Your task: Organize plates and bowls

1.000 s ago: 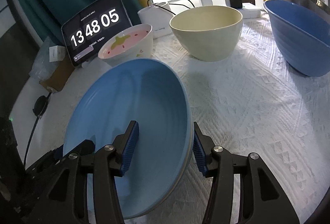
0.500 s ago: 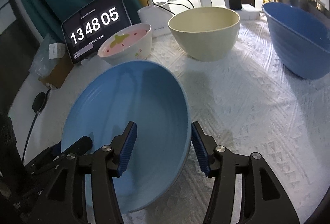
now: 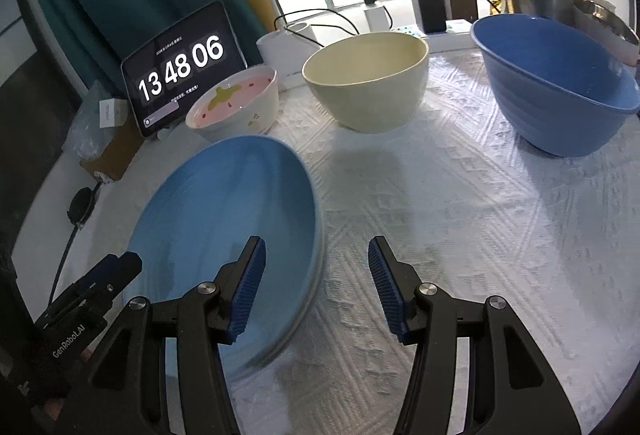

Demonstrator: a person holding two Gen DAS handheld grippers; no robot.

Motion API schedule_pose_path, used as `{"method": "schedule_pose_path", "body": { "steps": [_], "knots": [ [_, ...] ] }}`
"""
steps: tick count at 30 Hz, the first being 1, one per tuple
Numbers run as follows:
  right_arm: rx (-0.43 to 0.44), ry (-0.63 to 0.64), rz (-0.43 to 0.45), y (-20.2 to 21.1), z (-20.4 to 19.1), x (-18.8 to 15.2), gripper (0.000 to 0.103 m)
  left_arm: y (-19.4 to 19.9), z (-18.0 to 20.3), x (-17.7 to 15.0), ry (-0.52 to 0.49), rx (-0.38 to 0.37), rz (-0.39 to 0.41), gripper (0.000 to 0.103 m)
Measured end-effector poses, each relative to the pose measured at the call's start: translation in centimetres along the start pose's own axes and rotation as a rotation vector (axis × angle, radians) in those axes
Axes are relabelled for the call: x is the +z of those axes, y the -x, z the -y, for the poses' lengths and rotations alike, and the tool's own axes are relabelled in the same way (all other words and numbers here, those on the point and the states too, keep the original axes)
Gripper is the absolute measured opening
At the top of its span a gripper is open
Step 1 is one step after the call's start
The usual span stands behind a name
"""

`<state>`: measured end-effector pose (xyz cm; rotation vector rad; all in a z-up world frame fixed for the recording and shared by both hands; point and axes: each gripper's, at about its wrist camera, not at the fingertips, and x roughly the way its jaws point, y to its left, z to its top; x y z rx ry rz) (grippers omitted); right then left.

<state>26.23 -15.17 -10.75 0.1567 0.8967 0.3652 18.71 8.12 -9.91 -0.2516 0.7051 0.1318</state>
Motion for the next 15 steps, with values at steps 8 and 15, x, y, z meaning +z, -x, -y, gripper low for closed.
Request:
{"method": "schedule_pose_path", "body": {
  "steps": [8, 15],
  "knots": [
    [0.004, -0.006, 0.029, 1.8, 1.3, -0.2, 0.057, 1.0, 2.6, 0.0, -0.047, -0.01, 0.014, 0.064],
    [0.006, -0.027, 0.059, 3.4, 2.9, -0.4, 0.057, 1.9, 4.9, 0.1, -0.085, -0.027, 0.031, 0.064]
  ]
}}
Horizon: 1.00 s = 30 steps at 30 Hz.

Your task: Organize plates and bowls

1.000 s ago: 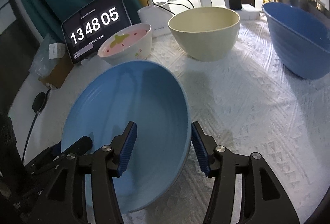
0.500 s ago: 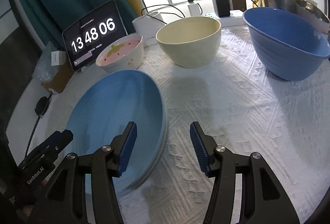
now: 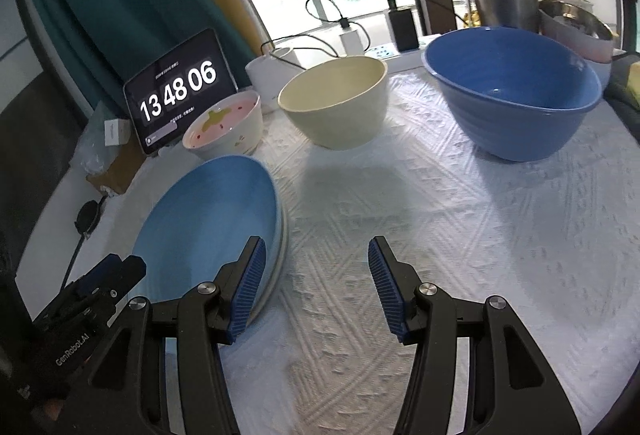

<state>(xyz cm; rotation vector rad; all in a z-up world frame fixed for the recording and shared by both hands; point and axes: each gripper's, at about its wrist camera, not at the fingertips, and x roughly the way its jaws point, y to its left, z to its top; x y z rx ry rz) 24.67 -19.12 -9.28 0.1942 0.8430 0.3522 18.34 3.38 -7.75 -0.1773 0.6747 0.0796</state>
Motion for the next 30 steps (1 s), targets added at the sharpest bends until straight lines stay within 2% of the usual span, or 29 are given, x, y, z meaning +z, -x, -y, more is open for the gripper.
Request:
{"method": "schedule_pose_path", "body": {
  "steps": [16, 30],
  "knots": [
    [-0.018, -0.045, 0.044, 3.2, 3.9, 0.5, 0.057, 0.7, 5.7, 1.0, -0.069, -0.067, -0.001, 0.064],
    [-0.055, -0.089, 0.081, 6.2, 8.0, 2.3, 0.057, 0.2, 10.4, 3.2, -0.125, -0.109, -0.013, 0.064]
  ]
}}
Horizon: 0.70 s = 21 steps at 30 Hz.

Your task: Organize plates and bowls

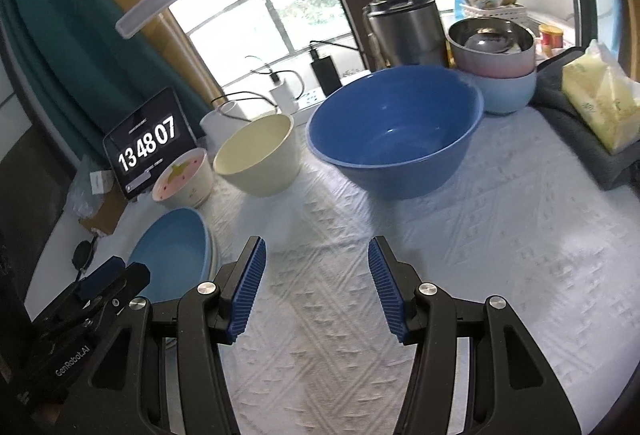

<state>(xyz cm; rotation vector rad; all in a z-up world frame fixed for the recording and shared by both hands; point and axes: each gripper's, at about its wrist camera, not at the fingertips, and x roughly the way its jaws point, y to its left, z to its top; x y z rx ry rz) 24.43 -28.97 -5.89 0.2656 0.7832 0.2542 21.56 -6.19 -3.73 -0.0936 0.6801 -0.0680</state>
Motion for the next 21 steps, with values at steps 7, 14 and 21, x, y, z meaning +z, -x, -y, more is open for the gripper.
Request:
{"method": "schedule_pose_path", "body": {
  "steps": [7, 14, 21],
  "knots": [
    [-0.015, -0.023, 0.004, 0.1, 2.1, 1.5, 0.057, -1.2, 1.7, 1.5, -0.02, -0.009, -0.011, 0.064],
    [-0.022, -0.035, -0.001, -0.4, 3.6, 2.9, 0.057, -2.6, 3.1, 2.9, -0.037, -0.013, -0.025, 0.064],
    [-0.034, -0.056, -0.004, -0.8, 5.5, 4.2, 0.057, -4.4, 4.5, 4.0, -0.053, -0.014, -0.037, 0.064]
  ]
}}
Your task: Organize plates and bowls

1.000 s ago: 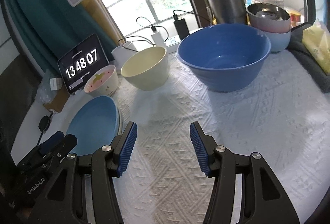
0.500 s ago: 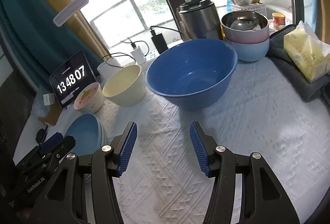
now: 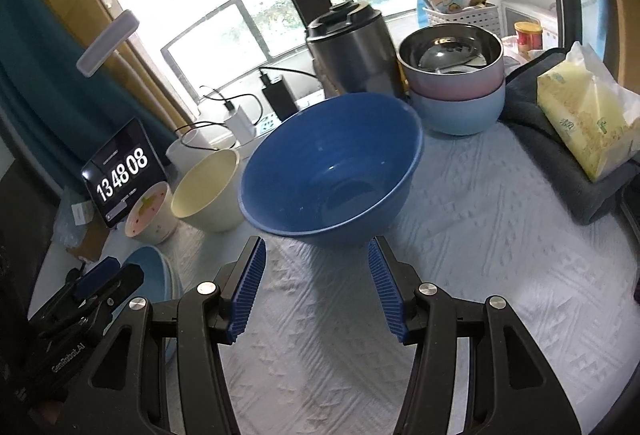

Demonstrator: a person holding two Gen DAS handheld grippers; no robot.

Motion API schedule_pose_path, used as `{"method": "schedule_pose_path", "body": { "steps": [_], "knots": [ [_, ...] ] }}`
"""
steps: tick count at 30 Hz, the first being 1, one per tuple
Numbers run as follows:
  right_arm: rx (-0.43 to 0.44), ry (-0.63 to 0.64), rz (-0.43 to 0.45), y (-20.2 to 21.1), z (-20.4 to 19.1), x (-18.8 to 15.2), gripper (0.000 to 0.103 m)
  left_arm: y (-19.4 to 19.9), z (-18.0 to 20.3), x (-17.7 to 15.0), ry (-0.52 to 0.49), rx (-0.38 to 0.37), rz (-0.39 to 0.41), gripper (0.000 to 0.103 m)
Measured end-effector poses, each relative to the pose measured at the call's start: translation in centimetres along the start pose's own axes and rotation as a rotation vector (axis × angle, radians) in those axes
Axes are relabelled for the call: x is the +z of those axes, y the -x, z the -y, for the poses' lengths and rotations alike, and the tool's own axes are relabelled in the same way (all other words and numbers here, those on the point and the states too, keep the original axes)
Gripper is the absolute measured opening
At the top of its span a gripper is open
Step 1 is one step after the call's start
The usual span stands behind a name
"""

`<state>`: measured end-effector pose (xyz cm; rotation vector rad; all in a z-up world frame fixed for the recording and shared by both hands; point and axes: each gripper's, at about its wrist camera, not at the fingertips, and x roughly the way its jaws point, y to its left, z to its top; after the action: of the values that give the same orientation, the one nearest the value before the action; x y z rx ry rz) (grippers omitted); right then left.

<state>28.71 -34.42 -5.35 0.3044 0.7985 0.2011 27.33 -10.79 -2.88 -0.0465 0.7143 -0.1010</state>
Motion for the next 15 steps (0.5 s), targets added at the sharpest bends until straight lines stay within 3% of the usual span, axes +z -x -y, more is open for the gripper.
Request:
{"method": "schedule_pose_path", "body": {
  "steps": [15],
  "knots": [
    [-0.037, -0.026, -0.013, -1.5, 3.6, 2.9, 0.057, -4.0, 3.1, 2.1, -0.016, -0.01, 0.005, 0.064]
  ]
}}
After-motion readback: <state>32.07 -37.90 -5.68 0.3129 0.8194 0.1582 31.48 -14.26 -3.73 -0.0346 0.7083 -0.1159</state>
